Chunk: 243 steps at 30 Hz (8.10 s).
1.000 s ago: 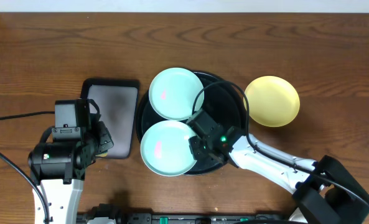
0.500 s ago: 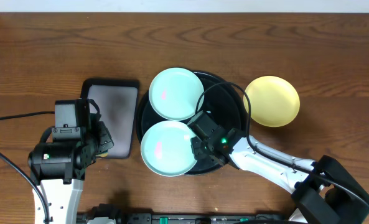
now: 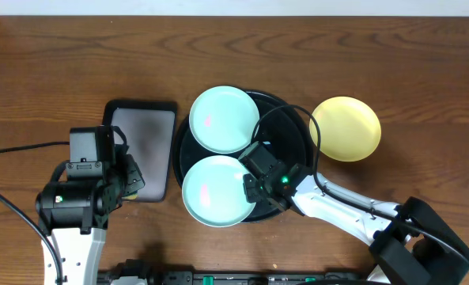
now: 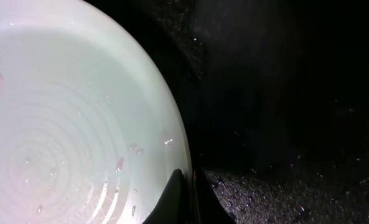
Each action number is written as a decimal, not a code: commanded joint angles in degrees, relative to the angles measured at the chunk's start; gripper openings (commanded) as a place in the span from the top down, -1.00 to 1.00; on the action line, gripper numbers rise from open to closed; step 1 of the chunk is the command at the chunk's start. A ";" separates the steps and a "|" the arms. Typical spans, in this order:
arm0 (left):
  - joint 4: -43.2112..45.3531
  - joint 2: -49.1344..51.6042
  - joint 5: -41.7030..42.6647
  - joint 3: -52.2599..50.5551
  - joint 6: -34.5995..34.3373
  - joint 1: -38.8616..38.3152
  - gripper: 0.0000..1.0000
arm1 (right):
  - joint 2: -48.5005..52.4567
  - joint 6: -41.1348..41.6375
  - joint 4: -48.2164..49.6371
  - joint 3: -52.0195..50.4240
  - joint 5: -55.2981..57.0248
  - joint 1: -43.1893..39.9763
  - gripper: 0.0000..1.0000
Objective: Clean dirty plates on tray and stack at the side
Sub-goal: 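Release the yellow plate and grip the lower green plate's right rim, then move the sponge with the left gripper onto the lower green plate, then scrub the green plate's pink mark with the sponge in left gripper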
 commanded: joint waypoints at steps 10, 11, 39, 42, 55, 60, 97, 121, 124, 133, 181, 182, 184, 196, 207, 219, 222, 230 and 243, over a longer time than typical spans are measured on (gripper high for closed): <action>-0.20 0.22 -0.26 0.13 -0.07 0.15 0.84 | -12.15 -4.48 -11.21 3.41 8.20 -7.67 0.98; -0.20 0.22 -0.26 0.13 -0.09 0.15 0.85 | -13.86 -4.68 -12.68 3.41 9.03 -9.18 0.98; 5.14 0.33 6.25 0.13 4.04 0.13 0.85 | -5.11 -13.57 -15.21 2.54 4.66 -18.47 0.98; 6.14 1.03 9.68 0.15 5.33 0.13 0.85 | -5.11 -16.13 -15.23 2.54 0.85 -18.53 0.98; 10.23 8.41 12.44 0.15 7.21 -0.17 0.85 | -4.79 -15.87 -15.45 2.51 -0.09 -18.53 0.98; 11.10 8.61 13.07 0.15 7.50 -2.86 0.85 | -3.89 -15.93 -14.53 2.51 0.15 -18.53 0.97; 23.67 31.69 12.76 0.15 -11.34 -37.07 0.85 | -3.56 -15.93 -12.00 1.20 2.03 -18.51 0.64; 26.08 34.18 6.69 0.13 -13.88 -42.21 0.85 | -3.56 -15.23 -14.19 0.37 1.14 -18.47 0.70; 26.56 34.21 6.51 0.13 -13.88 -42.21 0.85 | -3.56 -15.21 -14.16 0.24 1.14 -18.47 0.70; 27.26 34.38 3.32 -0.24 -13.84 -42.21 0.85 | -3.56 -14.80 -13.51 -0.33 1.14 -18.47 0.63; 41.97 34.40 3.30 -10.51 -13.42 -42.21 0.66 | -3.56 -14.38 -11.17 -1.55 1.14 -18.47 0.97; 41.94 34.40 3.30 -10.51 -13.42 -42.21 0.66 | -3.56 -14.40 -11.17 -1.55 1.14 -18.47 0.97; 41.92 34.40 3.32 -10.56 -13.42 -42.21 0.66 | -3.56 -14.40 -11.17 -1.55 1.14 -18.47 0.97; 41.90 34.40 3.34 -10.58 -13.42 -42.21 0.85 | -3.56 -14.40 -11.15 -1.55 1.14 -18.47 0.98; 43.25 37.51 3.32 -10.58 -13.42 -42.21 0.85 | -3.56 -14.40 -11.15 -1.55 1.14 -18.47 0.97; 50.73 46.49 10.56 -10.56 -13.44 -46.75 0.85 | -3.56 -14.40 -11.15 -1.55 1.14 -18.47 0.98; 53.37 46.47 12.48 -10.56 -13.46 -48.46 0.85 | -3.56 -14.40 -11.15 -1.55 1.14 -18.47 0.97; 54.10 41.16 12.96 -9.57 -13.38 -48.50 0.85 | -3.56 -14.40 -11.13 -1.55 1.16 -18.47 0.98; 44.39 20.59 -2.95 -9.53 -13.49 -48.50 0.85 | -3.56 -14.40 -11.10 -1.55 1.14 -18.47 0.97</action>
